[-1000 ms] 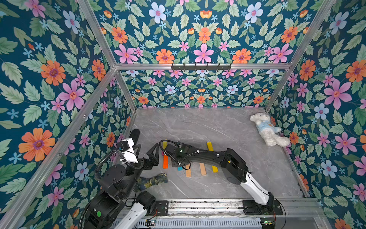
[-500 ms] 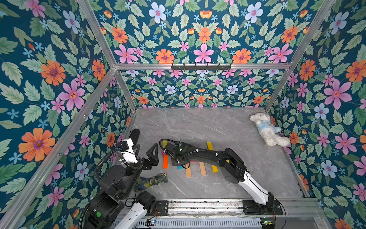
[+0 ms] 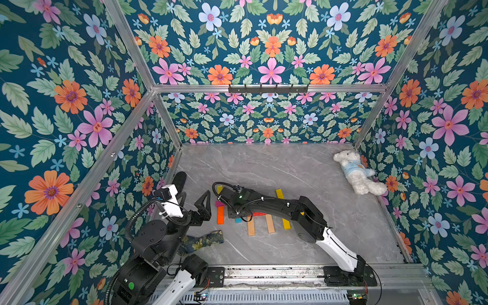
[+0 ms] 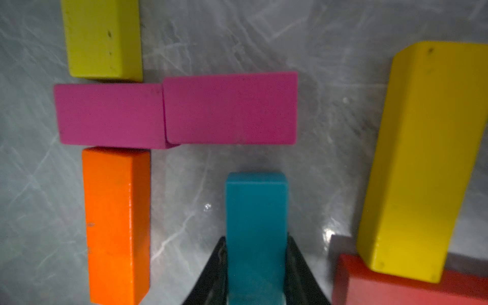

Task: Assemble the letter h with building blocks
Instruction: Assemble the building block at the center of the board.

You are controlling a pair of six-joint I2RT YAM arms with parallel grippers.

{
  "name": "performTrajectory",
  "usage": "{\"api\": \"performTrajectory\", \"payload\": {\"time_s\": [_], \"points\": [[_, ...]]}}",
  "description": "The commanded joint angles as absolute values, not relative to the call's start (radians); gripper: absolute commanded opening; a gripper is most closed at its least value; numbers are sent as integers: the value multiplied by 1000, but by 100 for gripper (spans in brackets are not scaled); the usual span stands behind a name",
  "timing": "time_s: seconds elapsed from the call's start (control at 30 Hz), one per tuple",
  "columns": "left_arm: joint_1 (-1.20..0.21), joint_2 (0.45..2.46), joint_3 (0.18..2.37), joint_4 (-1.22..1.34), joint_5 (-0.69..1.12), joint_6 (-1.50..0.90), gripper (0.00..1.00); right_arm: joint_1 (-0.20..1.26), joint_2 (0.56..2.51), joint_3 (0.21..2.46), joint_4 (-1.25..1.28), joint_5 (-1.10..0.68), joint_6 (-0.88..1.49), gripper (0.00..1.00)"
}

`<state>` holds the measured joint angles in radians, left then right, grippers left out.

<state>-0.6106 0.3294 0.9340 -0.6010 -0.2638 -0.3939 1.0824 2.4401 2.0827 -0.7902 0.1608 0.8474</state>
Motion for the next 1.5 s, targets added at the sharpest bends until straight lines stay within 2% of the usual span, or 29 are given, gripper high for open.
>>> {"api": "performTrajectory", "payload": {"time_s": [0.0,0.1,0.17,0.3,0.87,1.13,1.3,1.47], "points": [[-611,332,937,-600,-274,-385,99,1077,2457,2082,-821,164,845,6],[-611,333,939,-598,-274,-384,99,1075,2459,2081,-818,162,841,8],[-611,333,939,-598,-275,-383,99,1074,2458,2082,-819,163,841,15],[-611,333,937,-598,-279,-382,99,1075,2462,2080,-815,161,839,21],[-611,333,940,-601,-289,-379,99,1074,2467,2086,-806,157,839,37],[-611,337,941,-600,-287,-378,99,1073,2465,2086,-807,162,841,41],[-611,339,943,-600,-283,-377,99,1074,2458,2087,-810,171,839,47],[-611,337,951,-603,-278,-381,99,1072,2440,2088,-799,185,826,50]]}}
